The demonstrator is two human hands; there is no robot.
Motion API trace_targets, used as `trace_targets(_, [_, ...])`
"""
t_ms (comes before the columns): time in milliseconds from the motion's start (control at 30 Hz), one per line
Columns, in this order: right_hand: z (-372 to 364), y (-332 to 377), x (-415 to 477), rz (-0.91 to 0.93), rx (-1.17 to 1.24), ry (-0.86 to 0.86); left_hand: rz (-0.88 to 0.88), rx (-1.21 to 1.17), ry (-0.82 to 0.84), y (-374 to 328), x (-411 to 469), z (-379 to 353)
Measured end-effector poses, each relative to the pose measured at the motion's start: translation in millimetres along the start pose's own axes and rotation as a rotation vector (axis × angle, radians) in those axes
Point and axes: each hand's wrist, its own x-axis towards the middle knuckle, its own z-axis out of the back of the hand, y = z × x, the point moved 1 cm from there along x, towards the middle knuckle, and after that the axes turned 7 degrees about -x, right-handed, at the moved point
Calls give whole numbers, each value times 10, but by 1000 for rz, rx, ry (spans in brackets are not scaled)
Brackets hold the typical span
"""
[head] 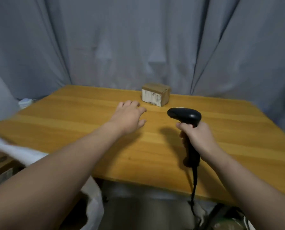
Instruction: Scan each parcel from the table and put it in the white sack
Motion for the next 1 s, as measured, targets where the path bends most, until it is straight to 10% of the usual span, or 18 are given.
trace_targets(567, [214, -355, 2017, -19, -126, -54, -154, 300, 275, 107, 3016, -560])
trace_targets(1000, [311, -248, 1662, 49, -84, -56, -193, 238, 284, -71, 2263, -589])
